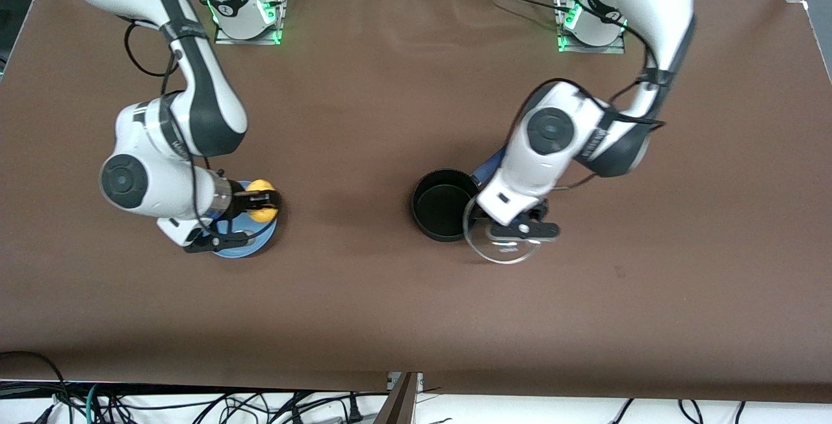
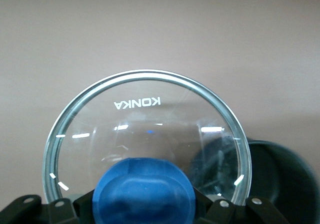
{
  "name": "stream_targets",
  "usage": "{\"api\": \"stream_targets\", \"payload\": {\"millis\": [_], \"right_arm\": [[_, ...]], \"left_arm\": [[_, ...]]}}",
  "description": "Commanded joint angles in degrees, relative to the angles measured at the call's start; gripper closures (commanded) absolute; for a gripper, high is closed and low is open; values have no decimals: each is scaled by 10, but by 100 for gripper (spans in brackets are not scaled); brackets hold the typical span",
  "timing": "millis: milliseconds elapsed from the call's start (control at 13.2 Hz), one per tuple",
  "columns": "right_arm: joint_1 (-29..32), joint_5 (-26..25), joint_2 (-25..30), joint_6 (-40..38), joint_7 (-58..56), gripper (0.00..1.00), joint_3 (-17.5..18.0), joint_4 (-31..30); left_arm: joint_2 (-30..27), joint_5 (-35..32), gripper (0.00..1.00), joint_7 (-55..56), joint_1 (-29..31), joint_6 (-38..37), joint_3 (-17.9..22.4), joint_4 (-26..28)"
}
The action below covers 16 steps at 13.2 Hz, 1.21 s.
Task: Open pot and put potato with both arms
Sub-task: 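Lift the lid aside with the left gripper while the right gripper carries the potato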
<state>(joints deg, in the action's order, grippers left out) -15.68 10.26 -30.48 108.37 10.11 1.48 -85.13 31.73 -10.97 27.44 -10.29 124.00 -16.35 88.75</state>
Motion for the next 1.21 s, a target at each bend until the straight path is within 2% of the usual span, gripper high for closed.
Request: {"api": "stream_targets", "payload": {"millis": [0, 151, 303, 454, 681, 983, 1059, 1134], "right_arm": [[-30, 7, -5, -7, 140, 84, 39, 21], [-67, 6, -19, 29, 238, 84, 62, 24], [-125, 5, -43, 93, 336, 84, 63, 34], [-174, 2, -83, 133, 420, 84, 63, 66], [-211, -2, -134, 174, 493, 83, 61, 126], [-222, -1, -156, 258, 497, 78, 61, 135], [-222, -2, -165, 287, 492, 74, 61, 135], [-222, -2, -174, 311, 491, 74, 61, 135]], "left_arm": [[-56, 39, 51, -160, 81, 0, -2, 73], [-69, 56, 51, -286, 143, 0, 13, 102], [-69, 65, 51, -357, 181, 6, 33, 128], [-64, 65, 47, -376, 194, 34, 62, 157], [-57, 65, 47, -396, 200, 139, 89, 229], [-18, 68, 46, -397, 214, 183, 93, 242], [-13, 68, 38, -397, 216, 183, 93, 242], [-13, 74, 23, -397, 217, 183, 93, 242]]}}
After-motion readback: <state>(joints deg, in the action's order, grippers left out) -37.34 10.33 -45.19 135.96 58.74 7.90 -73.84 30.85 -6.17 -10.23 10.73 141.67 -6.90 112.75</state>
